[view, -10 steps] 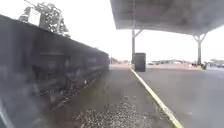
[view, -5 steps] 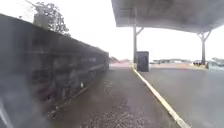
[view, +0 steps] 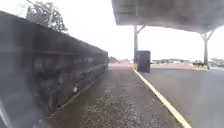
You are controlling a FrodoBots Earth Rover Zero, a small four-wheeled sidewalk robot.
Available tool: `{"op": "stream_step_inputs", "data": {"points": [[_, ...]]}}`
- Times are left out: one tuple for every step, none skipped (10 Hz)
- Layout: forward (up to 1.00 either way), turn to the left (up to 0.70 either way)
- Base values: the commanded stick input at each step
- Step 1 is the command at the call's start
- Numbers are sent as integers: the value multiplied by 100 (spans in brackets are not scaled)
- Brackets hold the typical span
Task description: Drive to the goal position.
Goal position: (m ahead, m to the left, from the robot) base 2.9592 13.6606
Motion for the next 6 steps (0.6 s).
{"op": "stream_step_inputs", "data": {"points": [[70,-10],[70,-20],[70,0],[70,0],[70,0],[70,0]]}}
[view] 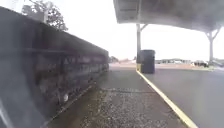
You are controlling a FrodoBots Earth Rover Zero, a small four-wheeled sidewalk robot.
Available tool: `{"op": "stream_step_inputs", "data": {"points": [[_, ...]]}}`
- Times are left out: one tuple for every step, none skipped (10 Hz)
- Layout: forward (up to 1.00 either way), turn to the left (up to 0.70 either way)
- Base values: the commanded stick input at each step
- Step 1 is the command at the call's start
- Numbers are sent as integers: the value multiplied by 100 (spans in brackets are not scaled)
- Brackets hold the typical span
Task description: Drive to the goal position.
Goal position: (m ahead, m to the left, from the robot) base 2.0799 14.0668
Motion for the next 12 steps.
{"op": "stream_step_inputs", "data": {"points": [[70,0],[70,0],[70,-11],[70,-25],[70,-28],[70,-28],[70,-7],[70,0],[70,0],[70,0],[70,0],[70,0]]}}
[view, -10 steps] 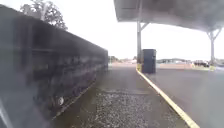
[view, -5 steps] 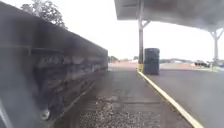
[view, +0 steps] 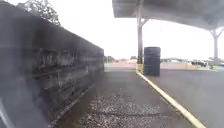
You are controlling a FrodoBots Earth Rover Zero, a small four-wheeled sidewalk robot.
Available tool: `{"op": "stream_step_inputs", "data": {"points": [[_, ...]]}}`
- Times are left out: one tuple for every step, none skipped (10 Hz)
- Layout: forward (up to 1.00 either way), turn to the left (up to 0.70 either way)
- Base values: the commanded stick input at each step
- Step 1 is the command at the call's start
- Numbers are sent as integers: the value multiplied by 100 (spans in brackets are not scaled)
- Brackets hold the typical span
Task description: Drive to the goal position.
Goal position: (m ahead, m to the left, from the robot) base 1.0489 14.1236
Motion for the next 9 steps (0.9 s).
{"op": "stream_step_inputs", "data": {"points": [[70,0],[70,0],[70,0],[70,0],[70,0],[70,0],[70,0],[70,-10],[70,-22]]}}
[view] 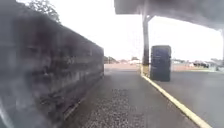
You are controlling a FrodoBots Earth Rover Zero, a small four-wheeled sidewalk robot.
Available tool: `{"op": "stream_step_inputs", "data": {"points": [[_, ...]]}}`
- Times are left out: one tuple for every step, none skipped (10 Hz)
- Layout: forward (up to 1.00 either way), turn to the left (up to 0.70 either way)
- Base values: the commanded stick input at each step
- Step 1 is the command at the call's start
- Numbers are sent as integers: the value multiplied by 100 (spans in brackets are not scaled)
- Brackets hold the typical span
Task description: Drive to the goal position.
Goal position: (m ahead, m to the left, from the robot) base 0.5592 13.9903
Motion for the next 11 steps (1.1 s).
{"op": "stream_step_inputs", "data": {"points": [[70,-32],[70,-32],[70,-27],[70,0],[70,0],[70,0],[70,0],[70,0],[70,0],[70,0],[70,0]]}}
